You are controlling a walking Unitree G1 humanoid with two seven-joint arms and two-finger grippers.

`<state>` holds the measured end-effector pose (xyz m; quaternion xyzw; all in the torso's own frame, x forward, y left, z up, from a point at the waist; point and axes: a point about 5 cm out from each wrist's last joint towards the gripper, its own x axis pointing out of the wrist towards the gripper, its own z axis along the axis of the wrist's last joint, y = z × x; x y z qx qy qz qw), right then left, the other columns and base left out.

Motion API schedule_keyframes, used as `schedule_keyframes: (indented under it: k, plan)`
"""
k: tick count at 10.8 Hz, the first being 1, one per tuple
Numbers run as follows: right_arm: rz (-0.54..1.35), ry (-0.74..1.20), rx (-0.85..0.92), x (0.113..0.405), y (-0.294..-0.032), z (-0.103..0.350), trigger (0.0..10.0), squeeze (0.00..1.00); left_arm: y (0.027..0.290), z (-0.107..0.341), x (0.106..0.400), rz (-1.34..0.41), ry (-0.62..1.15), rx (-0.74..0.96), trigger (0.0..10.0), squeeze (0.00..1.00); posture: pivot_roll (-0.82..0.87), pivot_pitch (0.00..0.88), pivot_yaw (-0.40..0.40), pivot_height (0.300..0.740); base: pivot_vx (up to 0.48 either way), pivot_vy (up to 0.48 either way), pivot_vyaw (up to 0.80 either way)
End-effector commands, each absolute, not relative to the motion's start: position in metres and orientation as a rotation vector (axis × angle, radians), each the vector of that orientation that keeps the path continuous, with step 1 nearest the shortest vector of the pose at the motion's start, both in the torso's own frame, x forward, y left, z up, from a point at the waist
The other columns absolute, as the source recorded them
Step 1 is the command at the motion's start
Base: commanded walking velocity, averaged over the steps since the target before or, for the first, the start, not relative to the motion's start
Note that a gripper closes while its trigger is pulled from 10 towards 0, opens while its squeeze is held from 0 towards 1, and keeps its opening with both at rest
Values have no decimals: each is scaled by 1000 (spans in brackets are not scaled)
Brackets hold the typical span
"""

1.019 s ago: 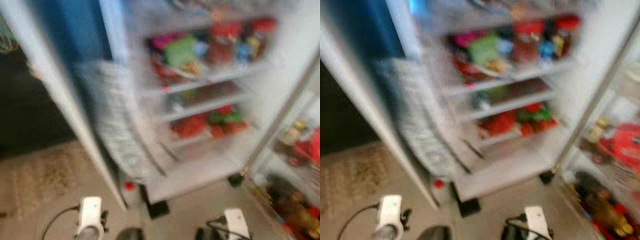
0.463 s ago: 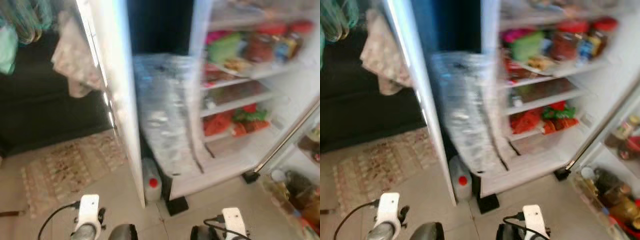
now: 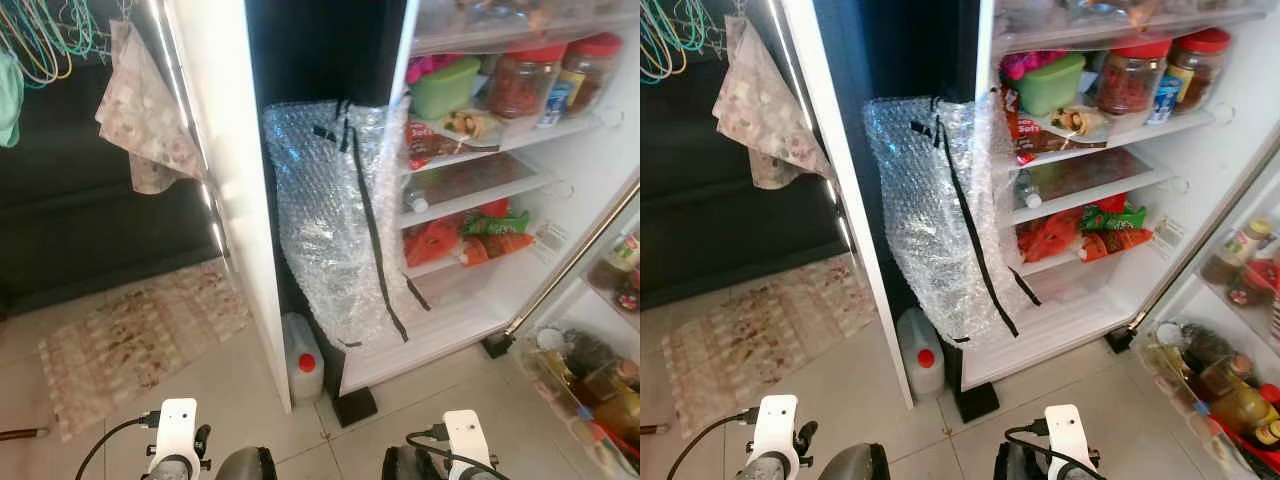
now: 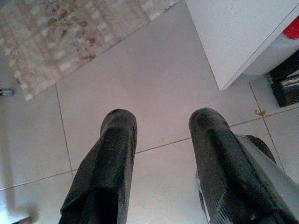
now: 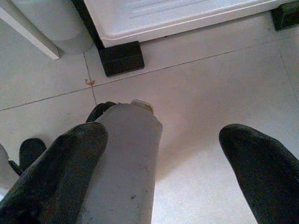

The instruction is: Restocking fridge

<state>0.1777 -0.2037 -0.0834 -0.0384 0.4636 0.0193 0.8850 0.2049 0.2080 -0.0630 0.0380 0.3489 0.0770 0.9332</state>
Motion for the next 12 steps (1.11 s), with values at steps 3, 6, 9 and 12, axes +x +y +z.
schedule_keyframes:
  k: [3, 6, 9, 12]
  plan:
    - [33, 1036, -72, 161, -204, -91, 10000, 0, 206, -67, 200, 147, 742, 77, 10000, 0, -36, 34, 15, 686, 0, 0, 0]
    - [33, 1038, -67, 161, -203, -92, 10000, 0, 204, -67, 201, 138, 741, 77, 10000, 0, -35, 35, 18, 740, 0, 0, 0]
    - [26, 1040, -57, 161, -203, -92, 10000, 0, 203, -67, 201, 137, 742, 77, 10000, 0, -33, 37, 19, 740, 0, 0, 0]
    - [23, 1030, -49, 161, -203, -91, 10000, 0, 200, -67, 201, 133, 744, 66, 10000, 0, -33, 36, 19, 740, 0, 160, 0]
